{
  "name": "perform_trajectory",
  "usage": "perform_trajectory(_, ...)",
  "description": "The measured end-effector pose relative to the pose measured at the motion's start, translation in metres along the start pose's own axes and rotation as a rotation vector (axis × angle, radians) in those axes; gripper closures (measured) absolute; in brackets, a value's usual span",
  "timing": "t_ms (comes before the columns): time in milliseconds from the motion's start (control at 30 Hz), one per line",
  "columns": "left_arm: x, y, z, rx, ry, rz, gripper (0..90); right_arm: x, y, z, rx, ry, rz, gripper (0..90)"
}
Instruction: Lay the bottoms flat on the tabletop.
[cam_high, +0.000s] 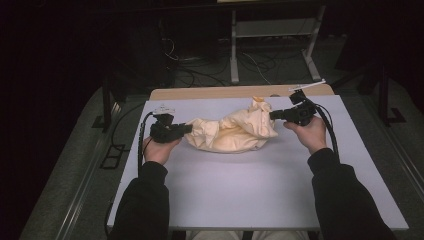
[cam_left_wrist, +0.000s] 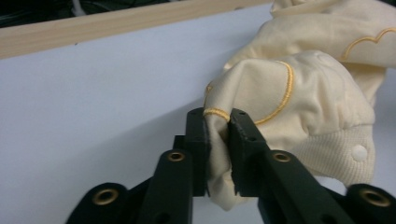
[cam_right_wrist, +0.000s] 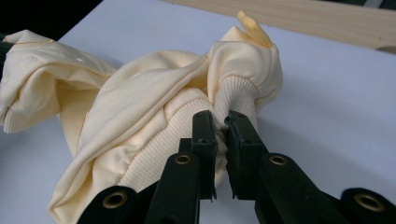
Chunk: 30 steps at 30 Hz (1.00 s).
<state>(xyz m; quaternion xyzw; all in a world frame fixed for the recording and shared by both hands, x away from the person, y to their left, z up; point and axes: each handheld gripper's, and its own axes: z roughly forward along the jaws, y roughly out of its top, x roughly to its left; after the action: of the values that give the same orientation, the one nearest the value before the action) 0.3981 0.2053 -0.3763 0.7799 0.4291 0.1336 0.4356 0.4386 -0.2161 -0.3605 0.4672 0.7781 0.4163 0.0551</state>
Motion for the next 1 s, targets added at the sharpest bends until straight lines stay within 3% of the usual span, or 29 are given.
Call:
perform_trajectory(67,-0.001,0.000,-0.001,-0.009,0.025,-0.003,72.4,-0.001,-0.003,0.002,0.003,0.000,0.003,81.3)
perform_trajectory(100,-0.005,0.001,-0.007,-0.068,0.048,-0.017,61.9,-0.003,-0.007,0.005,0.005,0.007,0.014,81.2)
perform_trajectory(200,-0.007,0.006,-0.013,-0.119,0.013,-0.034,54.4,-0.004,-0.012,0.008,0.010,0.005,0.017,81.2)
perform_trajectory(233,-0.009,0.009,-0.015,-0.131,0.003,-0.030,46.1,-0.004,-0.014,0.008,0.004,0.010,0.023,81.2)
perform_trajectory(267,-0.012,0.012,-0.015,-0.138,-0.006,-0.022,38.4,-0.006,-0.019,0.009,-0.006,0.020,0.034,81.2)
perform_trajectory(300,-0.016,0.014,-0.015,-0.138,-0.023,-0.004,38.4,-0.006,-0.019,0.009,-0.006,0.020,0.034,81.2)
perform_trajectory(333,-0.026,0.019,-0.010,-0.134,-0.061,0.028,32.6,-0.008,-0.023,0.009,-0.008,0.029,0.047,81.2)
perform_trajectory(433,-0.039,0.022,-0.002,-0.128,-0.108,0.059,26.2,-0.011,-0.026,0.009,-0.021,0.042,0.070,81.2)
perform_trajectory(467,-0.047,0.024,0.004,-0.122,-0.132,0.073,26.2,-0.011,-0.026,0.009,-0.021,0.042,0.070,81.2)
perform_trajectory(500,-0.065,0.027,0.017,-0.107,-0.177,0.103,23.8,-0.010,-0.027,0.010,-0.024,0.041,0.073,81.2)
perform_trajectory(533,-0.065,0.027,0.017,-0.107,-0.177,0.103,23.1,-0.010,-0.028,0.010,-0.025,0.044,0.075,81.2)
perform_trajectory(667,-0.104,0.032,0.045,-0.077,-0.237,0.163,22.0,-0.008,-0.028,0.010,-0.026,0.042,0.079,81.2)
perform_trajectory(700,-0.123,0.033,0.059,-0.061,-0.241,0.201,22.1,-0.007,-0.029,0.010,-0.031,0.047,0.084,81.2)
perform_trajectory(733,-0.123,0.033,0.059,-0.061,-0.241,0.201,22.1,-0.007,-0.029,0.010,-0.031,0.047,0.084,81.2)
perform_trajectory(900,-0.160,0.030,0.091,0.014,-0.223,0.318,24.8,-0.005,-0.028,0.009,-0.034,0.058,0.086,81.2)
perform_trajectory(1000,-0.168,0.029,0.104,0.052,-0.172,0.352,28.3,-0.003,-0.028,0.008,-0.037,0.061,0.084,81.1)
